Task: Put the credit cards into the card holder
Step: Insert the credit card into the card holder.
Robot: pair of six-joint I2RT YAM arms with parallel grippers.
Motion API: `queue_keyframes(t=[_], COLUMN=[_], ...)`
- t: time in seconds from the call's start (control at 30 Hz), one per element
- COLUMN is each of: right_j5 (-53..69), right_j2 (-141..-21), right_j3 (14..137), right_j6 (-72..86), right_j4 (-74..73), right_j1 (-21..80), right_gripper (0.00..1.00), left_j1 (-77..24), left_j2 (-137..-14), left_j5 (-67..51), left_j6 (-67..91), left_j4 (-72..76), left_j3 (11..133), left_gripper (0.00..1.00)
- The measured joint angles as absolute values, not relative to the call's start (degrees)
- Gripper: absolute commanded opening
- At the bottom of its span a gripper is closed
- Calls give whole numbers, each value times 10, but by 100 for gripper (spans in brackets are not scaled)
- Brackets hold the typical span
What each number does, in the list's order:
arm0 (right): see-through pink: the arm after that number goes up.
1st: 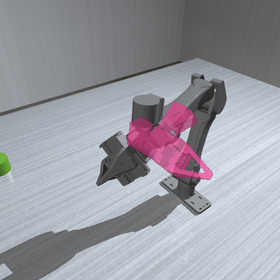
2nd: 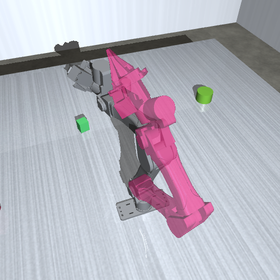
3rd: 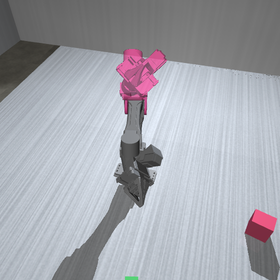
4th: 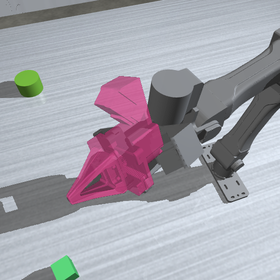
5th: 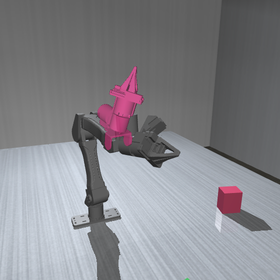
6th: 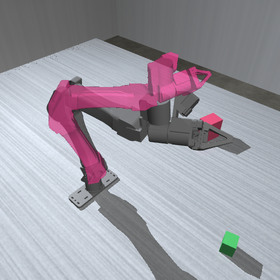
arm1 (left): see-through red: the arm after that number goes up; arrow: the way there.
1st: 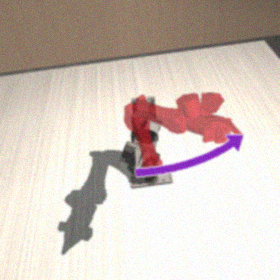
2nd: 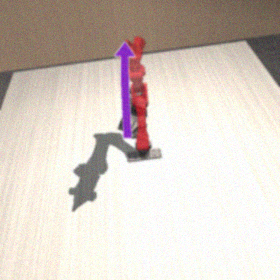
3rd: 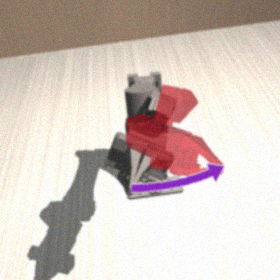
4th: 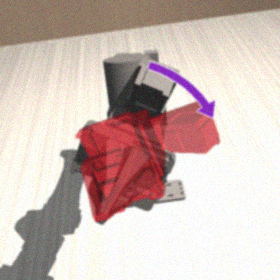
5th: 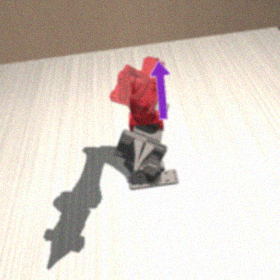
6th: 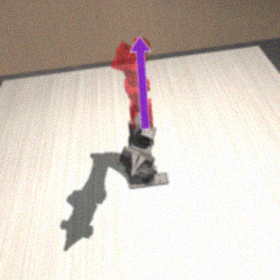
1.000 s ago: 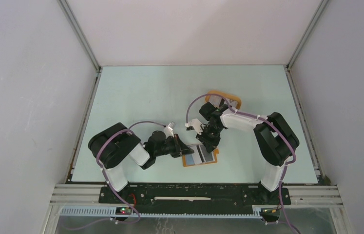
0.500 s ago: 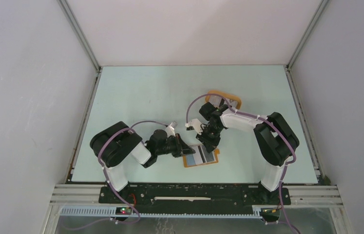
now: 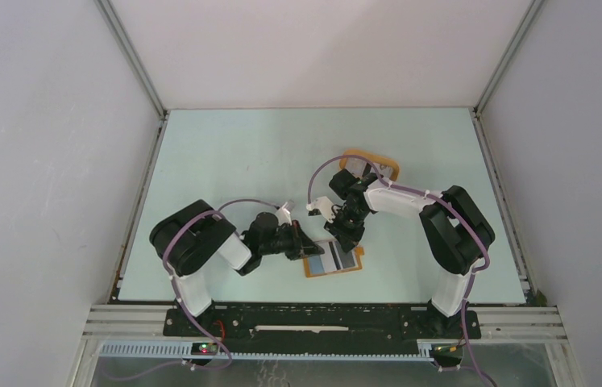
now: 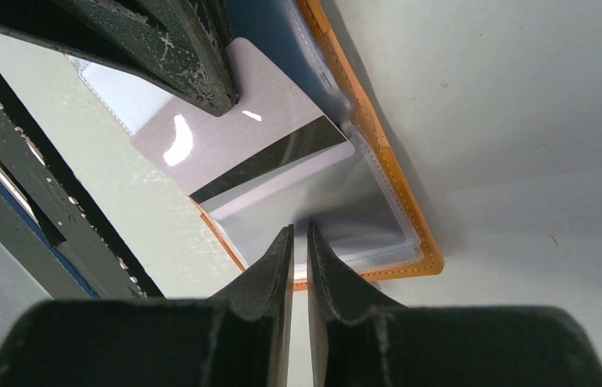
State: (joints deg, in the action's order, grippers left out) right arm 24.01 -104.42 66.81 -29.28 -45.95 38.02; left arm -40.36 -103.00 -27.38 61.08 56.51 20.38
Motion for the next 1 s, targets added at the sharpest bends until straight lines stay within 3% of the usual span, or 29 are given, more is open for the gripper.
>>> queue_keyframes(t=[0.7, 1.0], right_j5=[242, 297], right_j2=[-1042, -984], right_j3=[668, 666], right_j6=[-294, -308], right_j4=[-460, -447], right_j1=[386, 387], right_gripper=[19, 19], left_j1=[-404, -404], left_j2=[-1057, -1067], left_j5=[-298, -304], left_j6=[615, 615], left_j4=[548, 547], left_j3=[236, 247], left_gripper=[7, 11])
